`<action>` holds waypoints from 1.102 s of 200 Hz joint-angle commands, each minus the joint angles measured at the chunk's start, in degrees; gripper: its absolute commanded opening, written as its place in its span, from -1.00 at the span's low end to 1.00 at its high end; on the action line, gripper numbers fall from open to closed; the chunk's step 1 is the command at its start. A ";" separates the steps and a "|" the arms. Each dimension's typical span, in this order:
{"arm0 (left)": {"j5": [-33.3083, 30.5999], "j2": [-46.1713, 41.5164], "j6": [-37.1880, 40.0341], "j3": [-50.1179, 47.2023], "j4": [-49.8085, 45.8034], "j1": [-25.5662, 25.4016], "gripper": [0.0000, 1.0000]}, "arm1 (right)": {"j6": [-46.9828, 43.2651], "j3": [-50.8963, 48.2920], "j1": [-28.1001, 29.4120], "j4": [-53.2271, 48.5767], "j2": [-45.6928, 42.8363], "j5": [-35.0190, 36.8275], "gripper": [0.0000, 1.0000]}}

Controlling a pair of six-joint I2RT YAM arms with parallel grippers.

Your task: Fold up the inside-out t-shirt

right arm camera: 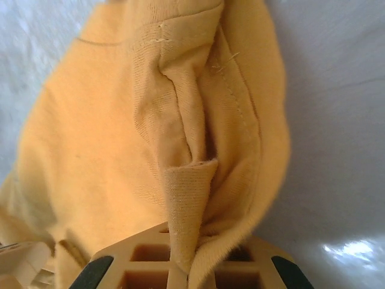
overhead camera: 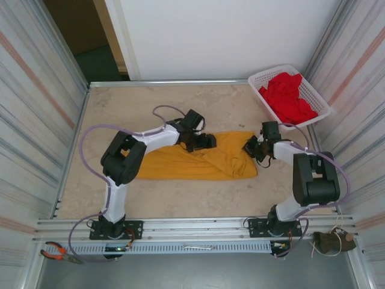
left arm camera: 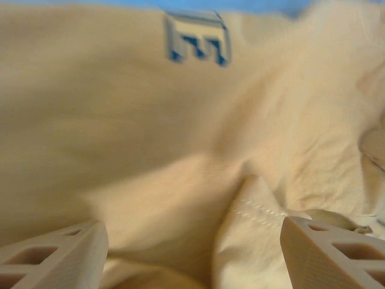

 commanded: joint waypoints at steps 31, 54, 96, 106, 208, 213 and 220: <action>-3.08 -10.86 6.46 -10.68 -4.04 13.98 0.52 | -4.70 0.98 -5.38 -11.98 -10.02 3.22 -1.00; -3.04 -11.76 7.12 -15.60 -3.06 15.83 0.52 | -5.90 1.71 -7.65 -14.63 -11.98 3.20 -1.00; -2.07 -12.38 4.89 -20.86 0.29 13.56 0.51 | -7.01 6.87 -6.50 -20.42 -13.14 3.43 -1.00; -1.93 -13.37 4.47 -20.85 0.50 13.46 0.52 | -6.96 8.66 -4.99 -22.03 -13.65 4.28 -1.00; 2.89 -22.14 8.30 -9.64 -12.10 22.59 0.54 | 5.57 26.14 29.56 -35.78 -8.72 29.93 -1.00; 3.43 -22.23 8.54 -9.41 -12.45 23.60 0.54 | 6.25 27.24 31.41 -36.41 -7.57 31.15 -1.00; 4.13 -22.27 8.80 -9.48 -12.50 24.79 0.53 | 7.24 29.38 33.80 -37.43 -5.40 33.00 -1.00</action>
